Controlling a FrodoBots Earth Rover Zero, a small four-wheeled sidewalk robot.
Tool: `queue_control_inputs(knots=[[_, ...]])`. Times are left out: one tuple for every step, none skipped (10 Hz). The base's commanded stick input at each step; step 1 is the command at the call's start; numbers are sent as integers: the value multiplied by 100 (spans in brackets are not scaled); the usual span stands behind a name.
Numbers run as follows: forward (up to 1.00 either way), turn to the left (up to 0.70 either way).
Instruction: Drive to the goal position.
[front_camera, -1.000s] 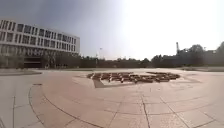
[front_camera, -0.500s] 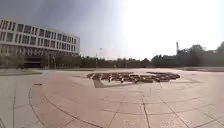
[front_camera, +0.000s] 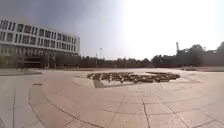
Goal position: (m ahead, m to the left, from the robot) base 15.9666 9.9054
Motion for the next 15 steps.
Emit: queue_control_inputs(knots=[[33,0],[50,0],[67,0],[70,29],[70,35],[70,35],[70,35],[70,35],[70,35],[70,35],[70,35],[70,35],[70,35],[70,35],[70,35]])
